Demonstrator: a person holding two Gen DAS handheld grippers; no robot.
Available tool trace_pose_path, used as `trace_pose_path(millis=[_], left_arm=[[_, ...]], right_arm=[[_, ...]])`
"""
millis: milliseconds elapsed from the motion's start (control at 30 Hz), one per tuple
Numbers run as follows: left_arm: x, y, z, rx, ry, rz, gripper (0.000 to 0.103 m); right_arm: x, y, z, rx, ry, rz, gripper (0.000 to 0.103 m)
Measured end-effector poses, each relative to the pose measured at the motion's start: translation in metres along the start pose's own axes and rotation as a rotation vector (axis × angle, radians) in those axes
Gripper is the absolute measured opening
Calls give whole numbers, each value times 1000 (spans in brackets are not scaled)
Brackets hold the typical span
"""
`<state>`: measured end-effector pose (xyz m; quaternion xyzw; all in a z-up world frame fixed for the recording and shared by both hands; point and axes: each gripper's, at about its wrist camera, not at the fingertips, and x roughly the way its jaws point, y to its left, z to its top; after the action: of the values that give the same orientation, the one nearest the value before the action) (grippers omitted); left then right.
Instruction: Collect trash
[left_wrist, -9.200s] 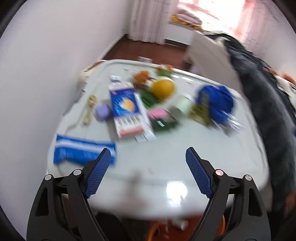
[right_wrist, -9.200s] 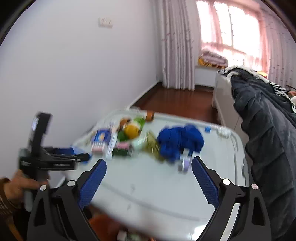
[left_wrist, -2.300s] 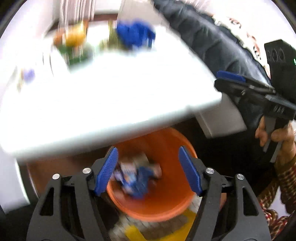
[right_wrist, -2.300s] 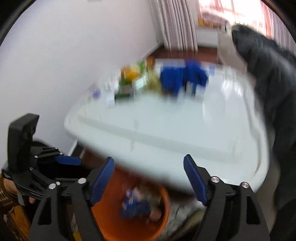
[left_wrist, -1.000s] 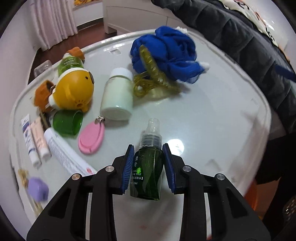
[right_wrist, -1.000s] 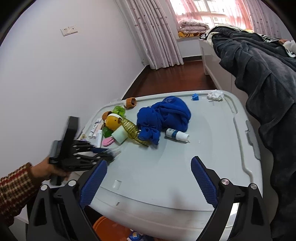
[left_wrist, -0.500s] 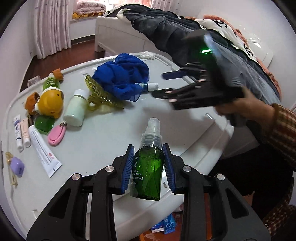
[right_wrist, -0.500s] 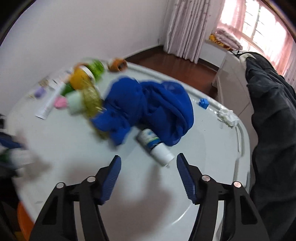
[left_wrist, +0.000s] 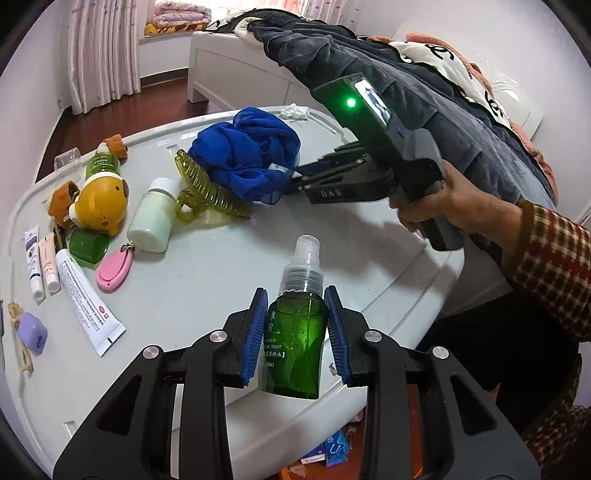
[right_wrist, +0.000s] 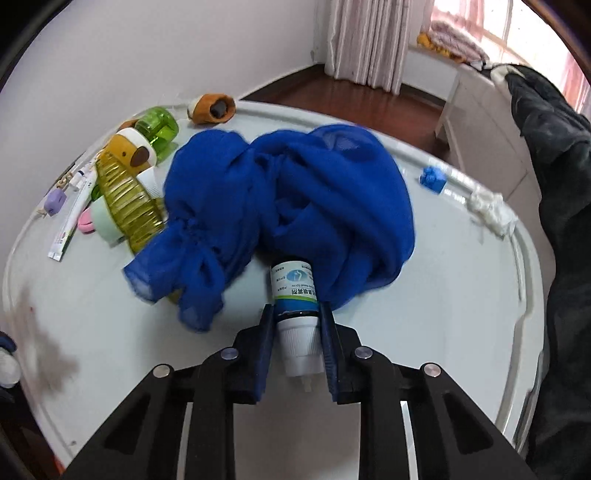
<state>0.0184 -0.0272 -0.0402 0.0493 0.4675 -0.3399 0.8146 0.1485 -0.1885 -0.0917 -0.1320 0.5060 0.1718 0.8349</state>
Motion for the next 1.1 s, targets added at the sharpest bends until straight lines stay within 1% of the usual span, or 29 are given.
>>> trace_pose_path(millis=[100,200,300,400,500,533,600,700,733,800,867,900,1000,1100], left_arm=[[-1,0,1,-5,-3,0,31],[-1,-1,0,3,-2,1,31],[0,-3,-1,11,8,-4,31],[-2,-8,-7,29,14,-17,31],[-9,-20,-19,39,33,-31,31],[-12,-25,-26,32,38,-49,31],[-19,-37,-43,25,45,-57,31],[-29,-58,-75,-10,58,-84,31],[-32,-65,-88,-31,60,-90,31],[-34,-70,-103,-59,56,-82,31],[-28,-70,-110,-93,75,-69,31],[-27,-70,-108,-92,73,-59,31],[-30,-70,-100,-62,58,-11,31],[-36,-67,-94,-74,39,2,31]], right_arm=[[-9,10,-9,9,16,10,24],[-26,20,-20,18,5,40,24],[-51,29,-28,33,-27,57,24],[-87,42,-42,87,-80,124,24],[-118,69,-69,85,-97,163,24],[-127,78,-82,84,-93,175,24],[-138,94,-110,100,-73,211,24],[-141,115,-160,127,-2,255,24],[-140,120,-172,128,16,254,24],[-134,127,-196,145,52,252,24],[-128,128,-204,152,70,231,24],[-130,125,-204,158,58,225,24],[-142,123,-200,168,20,239,24],[-145,128,-205,151,24,262,24]])
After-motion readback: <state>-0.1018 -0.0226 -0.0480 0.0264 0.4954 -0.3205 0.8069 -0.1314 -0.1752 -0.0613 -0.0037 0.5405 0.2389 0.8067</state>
